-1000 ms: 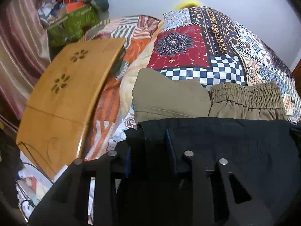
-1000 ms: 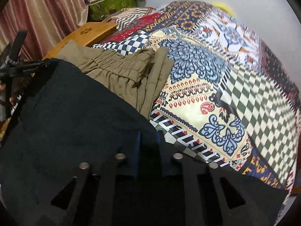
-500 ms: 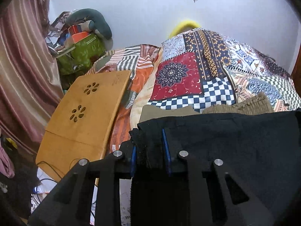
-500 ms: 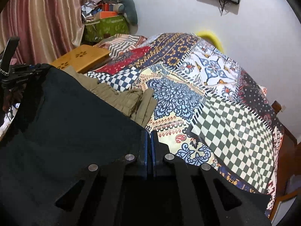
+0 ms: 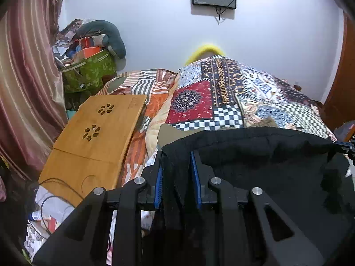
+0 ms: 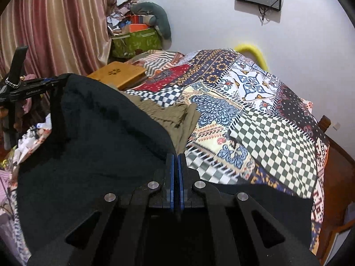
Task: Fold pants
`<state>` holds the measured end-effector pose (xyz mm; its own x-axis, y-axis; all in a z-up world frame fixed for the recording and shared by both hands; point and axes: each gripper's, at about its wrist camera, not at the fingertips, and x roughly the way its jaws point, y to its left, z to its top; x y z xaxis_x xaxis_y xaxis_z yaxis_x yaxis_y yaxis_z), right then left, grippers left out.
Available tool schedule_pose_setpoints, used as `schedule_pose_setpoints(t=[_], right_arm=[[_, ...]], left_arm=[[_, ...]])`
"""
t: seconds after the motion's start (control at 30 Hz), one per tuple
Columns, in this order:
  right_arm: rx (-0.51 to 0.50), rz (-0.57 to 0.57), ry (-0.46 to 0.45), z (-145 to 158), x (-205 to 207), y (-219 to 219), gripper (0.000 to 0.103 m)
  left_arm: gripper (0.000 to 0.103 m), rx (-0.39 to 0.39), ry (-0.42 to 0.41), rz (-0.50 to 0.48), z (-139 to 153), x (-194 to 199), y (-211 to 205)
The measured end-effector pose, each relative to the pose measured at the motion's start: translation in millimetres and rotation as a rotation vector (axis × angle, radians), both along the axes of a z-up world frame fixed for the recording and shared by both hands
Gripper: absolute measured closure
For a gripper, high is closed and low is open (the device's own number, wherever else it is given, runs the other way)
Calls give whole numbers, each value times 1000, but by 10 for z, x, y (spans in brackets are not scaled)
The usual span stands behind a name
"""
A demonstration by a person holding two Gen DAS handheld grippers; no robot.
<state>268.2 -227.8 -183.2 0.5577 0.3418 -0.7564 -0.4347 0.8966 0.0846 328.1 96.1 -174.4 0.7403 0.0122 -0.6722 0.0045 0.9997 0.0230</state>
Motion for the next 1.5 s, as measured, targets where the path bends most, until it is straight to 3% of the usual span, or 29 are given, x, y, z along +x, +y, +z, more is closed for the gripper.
schedule_pose_setpoints(t=[0.3, 0.53, 0.7, 0.93, 1.13, 1.2, 1.33, 1.5], right_arm=[[39, 4, 0, 221, -605, 64, 100], [59, 12, 31, 192, -996, 143, 100], [66, 32, 85, 41, -1361, 279, 100], [82, 33, 177, -284, -1668, 391, 100], [89, 13, 224, -471, -1776, 413, 100], [101, 3, 233, -458, -1773, 399, 100], [95, 0, 239, -442, -1793, 417, 100], [89, -21, 231, -327, -1800, 354, 96]], left_arm=[[80, -39, 13, -21, 151, -673, 109], [80, -63, 39, -29, 98, -1222, 227], [80, -52, 77, -32, -38, -1543, 319], [80, -40, 184, -26, -490, -1964, 380], [83, 20, 288, -7, -925, -2126, 326], [84, 3, 316, 19, -1029, -2141, 375], [84, -58, 310, 64, -979, -2161, 484], [84, -28, 256, 96, -745, -2205, 497]])
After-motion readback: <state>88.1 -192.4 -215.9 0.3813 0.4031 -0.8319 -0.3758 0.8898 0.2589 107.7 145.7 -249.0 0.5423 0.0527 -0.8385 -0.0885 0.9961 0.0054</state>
